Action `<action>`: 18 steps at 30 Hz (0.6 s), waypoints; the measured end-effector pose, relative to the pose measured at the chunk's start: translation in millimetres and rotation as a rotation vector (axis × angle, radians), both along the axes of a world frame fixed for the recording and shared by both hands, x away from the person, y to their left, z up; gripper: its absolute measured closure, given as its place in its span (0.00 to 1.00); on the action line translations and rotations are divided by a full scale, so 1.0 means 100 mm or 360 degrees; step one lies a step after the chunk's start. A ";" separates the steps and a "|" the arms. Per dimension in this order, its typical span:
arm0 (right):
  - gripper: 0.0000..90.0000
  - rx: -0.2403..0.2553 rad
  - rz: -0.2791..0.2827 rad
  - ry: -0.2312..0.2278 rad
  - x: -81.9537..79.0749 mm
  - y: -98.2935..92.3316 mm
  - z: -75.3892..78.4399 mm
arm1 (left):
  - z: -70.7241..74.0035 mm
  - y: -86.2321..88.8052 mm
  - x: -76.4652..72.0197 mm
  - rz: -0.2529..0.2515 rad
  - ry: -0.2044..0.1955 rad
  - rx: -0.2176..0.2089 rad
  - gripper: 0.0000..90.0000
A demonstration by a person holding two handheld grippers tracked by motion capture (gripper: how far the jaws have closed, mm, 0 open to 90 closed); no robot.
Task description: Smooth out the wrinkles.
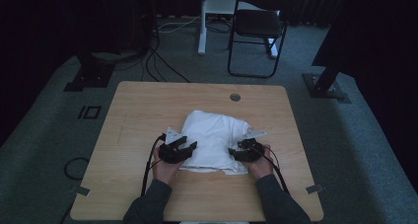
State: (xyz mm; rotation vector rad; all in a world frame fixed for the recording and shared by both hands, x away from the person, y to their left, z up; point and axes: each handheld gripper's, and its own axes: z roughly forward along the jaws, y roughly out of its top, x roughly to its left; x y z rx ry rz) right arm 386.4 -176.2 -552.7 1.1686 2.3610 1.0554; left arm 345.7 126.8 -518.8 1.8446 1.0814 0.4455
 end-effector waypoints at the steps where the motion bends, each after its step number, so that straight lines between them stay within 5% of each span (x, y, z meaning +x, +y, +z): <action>1: 0.51 0.0000 0.0000 0.0000 0.00 0.00 0.00 | 0.00 0.00 0.00 0.0000 0.0000 0.0000 0.54; 7: 0.51 -0.0014 -0.0064 -0.0048 0.30 0.17 0.00 | -0.02 0.04 0.05 0.0040 0.0003 0.0042 0.54; 8: 0.51 -0.0015 -0.0071 -0.0052 0.34 0.21 0.00 | -0.03 0.04 0.12 0.0067 -0.0008 0.0090 0.54; 18: 0.49 0.0048 -0.0168 -0.0056 0.60 0.31 0.00 | -0.05 0.09 0.67 0.0198 0.0013 0.0143 0.53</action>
